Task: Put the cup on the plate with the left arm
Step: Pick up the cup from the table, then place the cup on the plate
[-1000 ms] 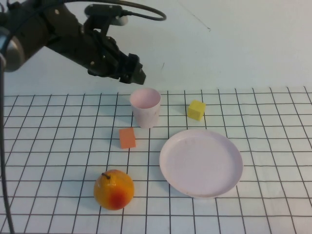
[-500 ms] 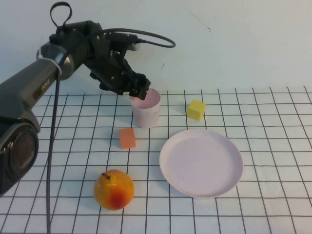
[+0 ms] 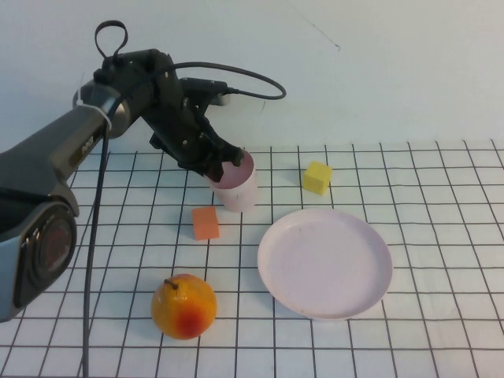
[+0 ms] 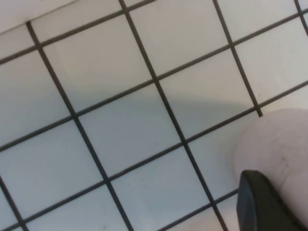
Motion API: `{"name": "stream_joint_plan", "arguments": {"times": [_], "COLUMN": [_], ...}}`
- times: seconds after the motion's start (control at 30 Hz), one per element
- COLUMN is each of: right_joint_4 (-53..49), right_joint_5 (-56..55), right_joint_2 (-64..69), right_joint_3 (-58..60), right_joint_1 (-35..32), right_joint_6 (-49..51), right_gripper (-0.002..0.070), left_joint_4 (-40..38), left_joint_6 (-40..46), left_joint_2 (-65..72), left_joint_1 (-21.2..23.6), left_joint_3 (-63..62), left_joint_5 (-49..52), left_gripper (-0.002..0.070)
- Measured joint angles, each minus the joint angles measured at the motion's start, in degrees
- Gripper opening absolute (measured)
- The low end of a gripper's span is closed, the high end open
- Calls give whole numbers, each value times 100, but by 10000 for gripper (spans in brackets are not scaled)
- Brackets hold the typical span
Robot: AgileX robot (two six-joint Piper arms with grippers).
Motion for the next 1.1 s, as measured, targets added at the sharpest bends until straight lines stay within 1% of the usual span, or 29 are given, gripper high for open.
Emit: {"name": "stream_joint_plan", "arguments": {"times": [0.07, 0.17, 0.23, 0.33, 0.4, 0.5, 0.6, 0.73, 0.8, 0.97, 1.1], "right_joint_4": [0, 0, 0, 0, 0, 0, 0, 0, 0, 0, 0], "right_joint_5": [0, 0, 0, 0, 0, 0, 0, 0, 0, 0, 0], "right_joint_2": [0, 0, 0, 0, 0, 0, 0, 0, 0, 0, 0], "right_joint_3": [0, 0, 0, 0, 0, 0, 0, 0, 0, 0, 0], "right_joint_1": [0, 0, 0, 0, 0, 0, 0, 0, 0, 0, 0], "right_joint_6": [0, 0, 0, 0, 0, 0, 0, 0, 0, 0, 0], "right_gripper": [-2, -2, -2, -2, -2, -2, -2, -2, -2, -2, -2], "left_joint_4": [-20, -195, -481, -1028, -1163, -1176, -993, -292, -121, 99, 379], "left_joint_6": [9, 121, 285, 468, 596, 622, 630, 717, 717, 717, 648], "left_joint_2": [0, -11, -88, -325, -534, -681, -696, -659, -634, -626, -568], "left_joint_1": [0, 0, 0, -36, -154, -465, -831, -1393, -1597, -1818, -1888], "left_joint_3": [-91, -395, -699, -980, -1023, -972, -690, -251, -127, 6, 93], "left_joint_5": [180, 772, 1099, 1232, 1253, 1294, 1294, 1329, 1353, 1338, 1291], "left_gripper": [15, 12, 11, 11, 11, 11, 11, 11, 11, 11, 11]}}
